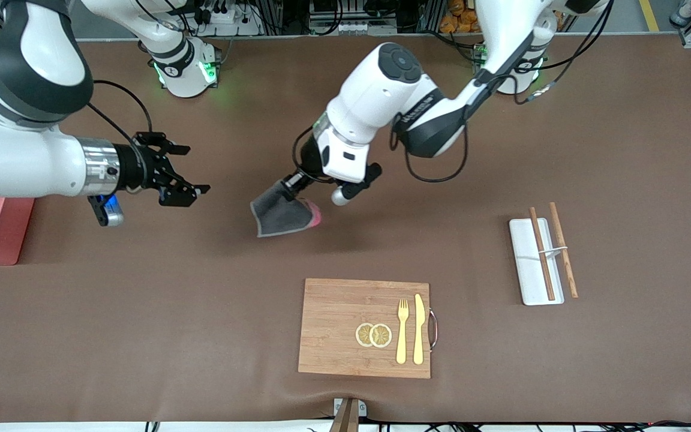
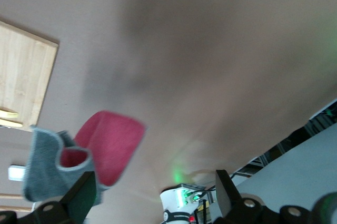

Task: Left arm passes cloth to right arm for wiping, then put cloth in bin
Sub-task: 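Lift the cloth with the left gripper while the right gripper reaches toward it, then grasp the cloth with the right gripper from the left gripper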

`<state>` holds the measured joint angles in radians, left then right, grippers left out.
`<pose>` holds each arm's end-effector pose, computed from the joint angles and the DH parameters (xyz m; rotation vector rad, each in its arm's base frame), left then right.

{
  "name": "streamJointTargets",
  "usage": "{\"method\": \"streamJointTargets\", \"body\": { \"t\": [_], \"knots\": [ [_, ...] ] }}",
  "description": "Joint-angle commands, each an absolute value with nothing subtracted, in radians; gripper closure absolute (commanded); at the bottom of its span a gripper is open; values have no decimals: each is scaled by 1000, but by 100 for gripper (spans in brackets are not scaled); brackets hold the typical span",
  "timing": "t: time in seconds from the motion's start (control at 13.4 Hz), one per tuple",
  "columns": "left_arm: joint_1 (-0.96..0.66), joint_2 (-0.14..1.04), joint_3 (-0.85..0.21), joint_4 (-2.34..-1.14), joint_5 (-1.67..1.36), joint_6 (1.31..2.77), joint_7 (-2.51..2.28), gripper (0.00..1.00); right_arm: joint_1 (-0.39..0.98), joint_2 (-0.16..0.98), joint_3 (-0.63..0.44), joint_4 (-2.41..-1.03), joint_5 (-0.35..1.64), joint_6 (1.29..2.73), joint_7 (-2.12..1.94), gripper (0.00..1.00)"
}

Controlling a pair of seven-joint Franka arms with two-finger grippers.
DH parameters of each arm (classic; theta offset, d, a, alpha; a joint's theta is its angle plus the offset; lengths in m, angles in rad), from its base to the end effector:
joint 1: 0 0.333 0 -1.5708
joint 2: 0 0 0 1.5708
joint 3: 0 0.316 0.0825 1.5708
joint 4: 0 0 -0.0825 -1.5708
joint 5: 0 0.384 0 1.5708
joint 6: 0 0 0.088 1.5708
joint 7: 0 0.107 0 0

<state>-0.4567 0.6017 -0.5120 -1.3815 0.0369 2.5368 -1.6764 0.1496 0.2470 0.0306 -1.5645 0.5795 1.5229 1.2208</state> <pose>0.5048 -0.5637 0.4658 2.2608 1.0259 -0.0751 0.5877 0.1671 0.4983 -2.3466 1.4362 0.8446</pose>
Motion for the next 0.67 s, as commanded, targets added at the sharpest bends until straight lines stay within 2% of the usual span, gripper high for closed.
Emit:
{"method": "streamJointTargets", "body": {
  "t": [0.0, 0.15, 0.37, 0.52, 0.6],
  "knots": [
    [-578, 655, -410, -1275, 51, 2546, -1758, 100, 215, 287, 26, -1548, 600, 1622, 1307, 0],
    [-620, 660, -373, -1270, 51, 2554, -1808, 100, 233, 313, 26, -1548, 600, 1696, 1308, 0],
    [-623, 672, -373, -1270, 49, 2615, -1847, 100, 248, 351, 25, -1548, 594, 1807, 1307, 0],
    [-621, 673, -374, -1270, 49, 2620, -1851, 100, 245, 380, 26, -1548, 589, 1819, 1286, 3],
    [-621, 672, -373, -1270, 49, 2620, -1852, 100, 250, 383, 26, -1548, 592, 1819, 1279, 27]
  ]
}}
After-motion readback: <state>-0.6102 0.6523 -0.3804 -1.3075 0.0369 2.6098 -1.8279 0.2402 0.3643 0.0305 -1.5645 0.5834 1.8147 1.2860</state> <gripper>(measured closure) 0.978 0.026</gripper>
